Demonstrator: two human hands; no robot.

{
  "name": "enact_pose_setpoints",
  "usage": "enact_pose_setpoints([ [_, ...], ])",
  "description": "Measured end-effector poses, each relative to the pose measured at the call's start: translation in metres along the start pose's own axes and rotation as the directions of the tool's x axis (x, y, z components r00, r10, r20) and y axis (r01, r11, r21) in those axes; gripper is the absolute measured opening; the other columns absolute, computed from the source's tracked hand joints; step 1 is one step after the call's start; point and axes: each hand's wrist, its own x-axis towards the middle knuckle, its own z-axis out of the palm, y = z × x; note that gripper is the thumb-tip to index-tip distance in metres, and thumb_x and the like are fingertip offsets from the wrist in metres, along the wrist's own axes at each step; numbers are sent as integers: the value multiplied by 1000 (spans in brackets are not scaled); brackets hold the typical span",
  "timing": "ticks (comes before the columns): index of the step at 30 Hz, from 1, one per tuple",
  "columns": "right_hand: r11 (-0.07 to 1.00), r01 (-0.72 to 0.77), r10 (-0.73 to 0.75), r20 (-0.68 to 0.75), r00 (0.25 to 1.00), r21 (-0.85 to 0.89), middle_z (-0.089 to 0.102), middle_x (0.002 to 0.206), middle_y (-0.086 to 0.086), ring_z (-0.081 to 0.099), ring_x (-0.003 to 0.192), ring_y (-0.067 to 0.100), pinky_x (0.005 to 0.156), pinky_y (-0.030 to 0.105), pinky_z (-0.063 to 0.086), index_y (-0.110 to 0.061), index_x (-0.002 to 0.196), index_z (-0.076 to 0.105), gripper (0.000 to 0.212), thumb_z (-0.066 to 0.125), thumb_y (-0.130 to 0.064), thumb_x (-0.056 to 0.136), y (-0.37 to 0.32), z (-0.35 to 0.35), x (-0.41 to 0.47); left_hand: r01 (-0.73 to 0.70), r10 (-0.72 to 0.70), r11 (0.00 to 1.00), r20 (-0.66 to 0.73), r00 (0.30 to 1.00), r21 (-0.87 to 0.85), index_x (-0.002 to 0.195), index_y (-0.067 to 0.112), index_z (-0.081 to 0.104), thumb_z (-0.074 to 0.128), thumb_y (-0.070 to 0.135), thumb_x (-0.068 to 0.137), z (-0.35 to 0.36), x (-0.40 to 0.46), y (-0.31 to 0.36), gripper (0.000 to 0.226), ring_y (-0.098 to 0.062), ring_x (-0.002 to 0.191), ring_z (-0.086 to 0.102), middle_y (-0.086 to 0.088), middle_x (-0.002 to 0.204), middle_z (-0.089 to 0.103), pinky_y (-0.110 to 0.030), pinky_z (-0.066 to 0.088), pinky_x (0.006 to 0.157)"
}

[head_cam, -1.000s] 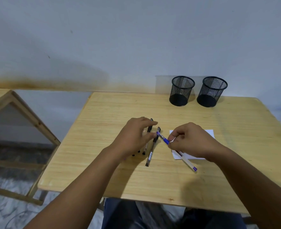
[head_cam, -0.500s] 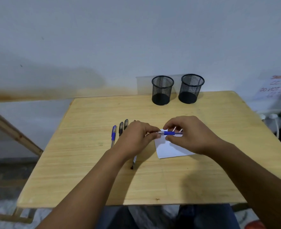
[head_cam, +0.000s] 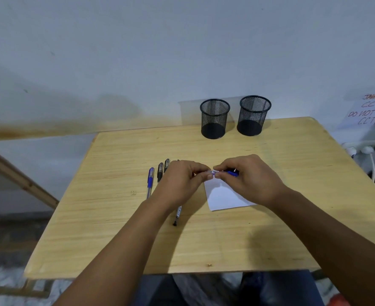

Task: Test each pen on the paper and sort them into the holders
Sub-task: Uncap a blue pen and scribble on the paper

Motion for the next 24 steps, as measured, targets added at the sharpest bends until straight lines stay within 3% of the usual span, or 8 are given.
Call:
enact_pose_setpoints([
  [2, 998, -47, 48, -8, 999, 49, 73, 110, -10, 63, 92, 3, 79, 16, 50, -24, 115, 73, 25, 64, -25, 92, 6, 2, 3, 55, -53, 997, -35, 998, 62, 114, 22, 74, 61, 28, 95, 0, 3, 0, 23, -3, 88, 63, 10, 104, 74, -23, 47, 79],
  [4, 972, -176, 181, -21, 983, 154, 68, 118, -11, 58, 95, 0, 78, 2, 40, -24, 125, 67, 35, 58, -13, 93, 12, 2, 3, 112, -101, 987, -95, 990, 114, 123, 21, 68, 54, 28, 98, 1, 4, 0, 29, -2, 82, 60, 7, 110, 71, -20, 42, 77],
  [6, 869, -308, 331, 8, 944, 388, 69, 116, -4, 65, 86, 10, 75, 9, 51, -26, 132, 61, 45, 52, -5, 94, 17, 3, 1, 156, -138, 979, -138, 981, 128, 123, 21, 68, 51, 26, 99, 3, 2, 0, 30, -4, 75, 61, 4, 100, 74, -22, 46, 73],
  [10, 646, -342, 447, 26, 894, 682, 67, 103, 8, 72, 80, 19, 70, 25, 60, -32, 127, 61, 42, 54, -4, 97, 17, 8, -4, 217, -185, 937, -139, 973, 273, 87, 24, 70, 49, 26, 95, 12, -3, -8, 23, -20, 73, 64, -5, 79, 73, -39, 54, 72],
  [13, 609, -312, 473, -19, 881, 729, 67, 106, 7, 74, 80, 19, 73, 31, 62, -25, 116, 69, 27, 57, -10, 97, 14, 18, -6, 214, -131, 840, -197, 972, 498, 97, 27, 71, 45, 30, 98, 15, -5, -12, 27, -26, 96, 63, -2, 95, 73, -34, 46, 85],
  [16, 685, -286, 458, -91, 884, 670, 73, 100, -1, 74, 82, 12, 82, 31, 59, -26, 112, 71, 25, 54, -15, 98, 15, 29, -5, 152, -27, 716, -190, 981, 682, 96, 27, 66, 40, 28, 100, 18, -6, -17, 27, -25, 96, 58, 5, 96, 69, -35, 27, 76],
  [20, 753, -291, 424, -97, 900, 590, 73, 106, -8, 66, 101, 4, 93, 27, 52, -31, 112, 70, 34, 48, -10, 97, 20, 39, -4, 168, -34, 679, -198, 980, 714, 107, 31, 65, 43, 29, 100, 18, -3, -34, 23, -21, 98, 55, 9, 104, 65, -39, 31, 84],
  [24, 793, -294, 392, -78, 917, 533, 72, 111, -8, 64, 107, 4, 84, 10, 45, -34, 112, 68, 46, 45, 1, 92, 24, 43, -9, 178, -47, 695, -203, 978, 697, 116, 34, 60, 43, 26, 98, 15, -5, -42, 26, -21, 104, 52, 10, 112, 63, -41, 30, 93],
])
